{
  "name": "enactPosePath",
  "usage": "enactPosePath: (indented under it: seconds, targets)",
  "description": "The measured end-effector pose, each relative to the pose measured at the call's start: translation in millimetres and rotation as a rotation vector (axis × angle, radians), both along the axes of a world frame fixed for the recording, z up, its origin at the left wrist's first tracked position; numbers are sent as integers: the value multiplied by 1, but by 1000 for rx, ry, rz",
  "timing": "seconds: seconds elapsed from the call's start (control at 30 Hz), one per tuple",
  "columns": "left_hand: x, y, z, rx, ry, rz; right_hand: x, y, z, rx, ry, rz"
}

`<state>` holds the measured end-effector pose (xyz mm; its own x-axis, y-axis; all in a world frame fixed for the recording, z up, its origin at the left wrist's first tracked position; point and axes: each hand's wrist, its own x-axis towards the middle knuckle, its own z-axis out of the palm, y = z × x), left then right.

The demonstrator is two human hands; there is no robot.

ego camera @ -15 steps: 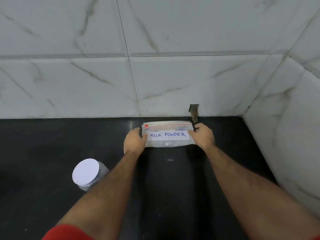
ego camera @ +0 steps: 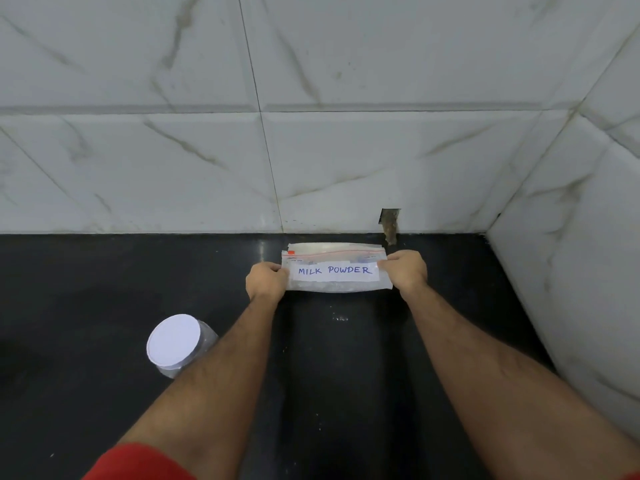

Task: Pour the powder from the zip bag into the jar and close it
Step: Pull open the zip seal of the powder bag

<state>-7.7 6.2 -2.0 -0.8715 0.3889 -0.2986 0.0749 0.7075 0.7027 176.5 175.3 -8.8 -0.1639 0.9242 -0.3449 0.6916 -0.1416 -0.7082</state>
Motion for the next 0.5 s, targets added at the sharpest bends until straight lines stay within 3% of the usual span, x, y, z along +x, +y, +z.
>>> enactPosePath:
  seconds: [0.5]
  targets:
    - [21,-55,78,388,52,23,37,-39,81,144,472,38]
